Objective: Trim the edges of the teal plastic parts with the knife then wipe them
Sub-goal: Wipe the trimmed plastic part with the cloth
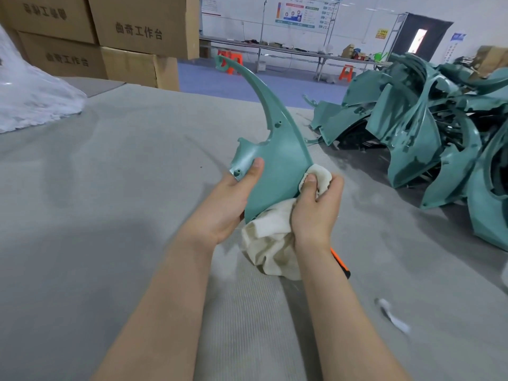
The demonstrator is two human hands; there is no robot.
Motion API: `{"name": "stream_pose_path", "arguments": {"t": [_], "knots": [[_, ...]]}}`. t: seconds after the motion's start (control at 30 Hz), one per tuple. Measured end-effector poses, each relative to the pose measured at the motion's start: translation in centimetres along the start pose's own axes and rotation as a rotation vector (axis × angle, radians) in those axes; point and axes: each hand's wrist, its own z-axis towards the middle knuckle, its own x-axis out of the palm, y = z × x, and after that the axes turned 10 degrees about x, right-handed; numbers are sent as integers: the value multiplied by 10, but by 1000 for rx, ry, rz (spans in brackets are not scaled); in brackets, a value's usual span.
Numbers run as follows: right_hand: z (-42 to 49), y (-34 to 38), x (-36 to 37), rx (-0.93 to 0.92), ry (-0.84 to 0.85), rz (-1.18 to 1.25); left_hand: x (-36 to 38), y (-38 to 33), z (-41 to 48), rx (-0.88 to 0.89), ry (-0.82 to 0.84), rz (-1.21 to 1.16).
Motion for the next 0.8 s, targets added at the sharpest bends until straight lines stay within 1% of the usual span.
{"name": "stream_pose_path", "arguments": {"t": [0.13, 0.2, 0.23, 0.3, 0.33, 0.4, 0.47, 0.53, 0.57, 0.63, 0.7, 0.77, 0.8], "knots": [[6, -1, -1, 156, -22, 59, 7, 5, -2, 65, 22, 301], [8, 1, -3, 184, -73, 83, 10, 6, -2, 114, 38, 387], [9, 4, -6, 152, -114, 71, 11, 5, -2, 139, 31, 448], [6, 13, -12, -1, -153, 74, 9, 6, -2, 173, -19, 570], [1, 20, -15, -101, -114, 99, 7, 7, 0, 191, -50, 634], [-14, 29, -14, -267, 48, 106, 5, 11, 2, 188, -96, 781], [-30, 34, -7, -379, 245, -7, 4, 17, 5, 188, -131, 771], [-39, 35, -1, -423, 418, -136, 5, 19, 3, 178, -169, 723], [-40, 35, 1, -396, 467, -171, 2, 21, 2, 173, -168, 738], [-39, 35, 1, -310, 474, -163, 3, 23, -1, 181, -91, 831], [-37, 35, 1, -244, 422, -110, 4, 21, -2, 214, -44, 978], [-32, 34, 1, -158, 357, -42, 7, 19, -4, 215, 15, 1008], [-29, 33, 0, -136, 312, -32, 11, 18, -5, 224, 48, 1061]]}}
